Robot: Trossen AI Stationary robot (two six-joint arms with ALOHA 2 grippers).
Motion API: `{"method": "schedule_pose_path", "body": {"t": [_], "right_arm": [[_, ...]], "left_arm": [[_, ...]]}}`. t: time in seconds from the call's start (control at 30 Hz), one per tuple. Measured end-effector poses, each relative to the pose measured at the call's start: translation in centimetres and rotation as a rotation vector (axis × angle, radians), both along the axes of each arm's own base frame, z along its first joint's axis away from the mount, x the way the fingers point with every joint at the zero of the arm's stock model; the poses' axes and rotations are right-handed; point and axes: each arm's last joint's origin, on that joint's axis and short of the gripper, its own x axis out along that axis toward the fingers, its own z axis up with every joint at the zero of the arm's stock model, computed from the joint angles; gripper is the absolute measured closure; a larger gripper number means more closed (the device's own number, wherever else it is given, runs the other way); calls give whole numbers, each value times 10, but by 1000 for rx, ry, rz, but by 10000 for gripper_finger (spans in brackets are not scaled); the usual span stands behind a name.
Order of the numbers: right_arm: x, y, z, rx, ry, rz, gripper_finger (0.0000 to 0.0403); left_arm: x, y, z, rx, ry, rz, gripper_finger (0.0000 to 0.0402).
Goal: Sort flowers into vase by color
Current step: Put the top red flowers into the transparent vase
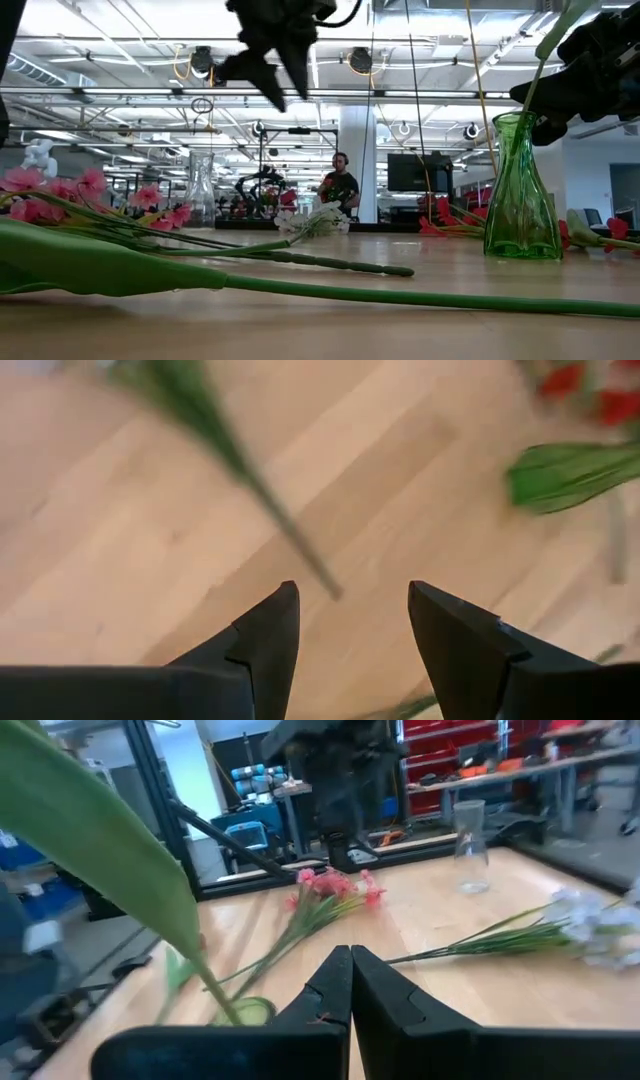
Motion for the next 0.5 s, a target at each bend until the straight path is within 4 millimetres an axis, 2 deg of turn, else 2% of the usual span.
{"method": "schedule_pose_path", "body": {"t": [0.07, 0.17, 0.33, 0.5], "right_arm": [[0, -2, 1, -28, -4, -58, 403], [-3, -7, 8, -77, 32, -248, 403], [-15, -16, 35, -222, 201, -488, 403], [-8, -23, 55, -145, 275, -649, 403]], "left_arm": [[-5, -7, -6, 7, 48, 51, 208], [-14, -18, -17, 0, 144, 99, 208], [-23, -31, -32, -5, 231, 129, 208], [-27, -33, -41, 2, 264, 134, 208]]}}
